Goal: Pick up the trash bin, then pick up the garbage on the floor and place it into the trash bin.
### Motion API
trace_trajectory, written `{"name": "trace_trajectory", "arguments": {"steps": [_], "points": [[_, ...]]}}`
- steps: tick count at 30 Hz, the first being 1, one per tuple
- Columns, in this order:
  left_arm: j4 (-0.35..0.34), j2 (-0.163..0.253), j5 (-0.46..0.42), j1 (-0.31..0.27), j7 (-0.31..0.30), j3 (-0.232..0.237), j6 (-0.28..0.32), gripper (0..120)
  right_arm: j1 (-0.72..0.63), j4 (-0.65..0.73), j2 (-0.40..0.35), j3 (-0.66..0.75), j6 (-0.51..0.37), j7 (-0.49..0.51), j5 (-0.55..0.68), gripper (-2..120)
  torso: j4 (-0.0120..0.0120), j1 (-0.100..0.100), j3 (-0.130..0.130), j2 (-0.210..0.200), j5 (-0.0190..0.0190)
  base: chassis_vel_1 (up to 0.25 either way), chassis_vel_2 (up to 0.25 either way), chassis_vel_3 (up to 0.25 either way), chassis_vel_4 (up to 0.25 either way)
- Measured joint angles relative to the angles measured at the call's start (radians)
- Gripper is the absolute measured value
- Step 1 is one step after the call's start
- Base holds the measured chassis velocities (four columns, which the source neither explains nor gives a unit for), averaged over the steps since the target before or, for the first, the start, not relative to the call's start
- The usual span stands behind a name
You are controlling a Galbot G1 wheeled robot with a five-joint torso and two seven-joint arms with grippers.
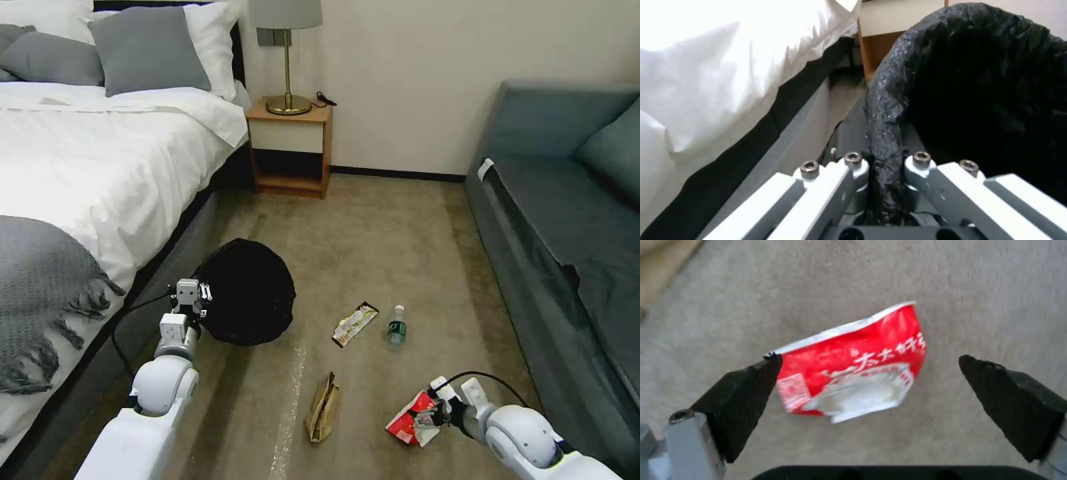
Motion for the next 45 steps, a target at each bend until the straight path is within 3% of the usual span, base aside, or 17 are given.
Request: {"name": "trace_trajectory", "arguments": {"steps": [4,10,36,39,45], "points": [[0.000,0.007,-0.002,-0.002,0.001,0.004,0.000,4,-0.037,0.025,0.012,0.032,-0.006,0.079,0.117,100,0.0000,0.000,0.000,0.000,-0.0002,0.000,0.000,0.000,0.000],[-0.001,0.010,-0.005,0.000,0.004,0.012,0.000,4,-0.041,0.015,0.042,0.042,-0.006,0.099,0.159,100,0.0000,0.000,0.000,0.000,-0.0001,0.000,0.000,0.000,0.000],[-0.016,0.018,-0.001,0.036,0.005,0.022,-0.005,4,0.053,-0.182,0.132,-0.058,-0.008,0.082,0.019,100,0.0000,0.000,0.000,0.000,0.0000,0.000,0.000,0.000,0.000],[-0.014,0.018,-0.002,0.033,0.005,0.022,-0.006,4,0.066,-0.204,0.135,-0.064,-0.008,0.078,0.016,98,0.0001,0.000,0.000,0.000,-0.0001,0.000,0.000,0.000,0.000],[-0.003,0.017,-0.007,0.024,0.005,0.022,-0.006,4,0.097,-0.251,0.134,-0.070,-0.007,0.063,0.014,76,0.0001,0.000,0.000,0.000,-0.0001,0.000,0.000,0.000,0.000]]}}
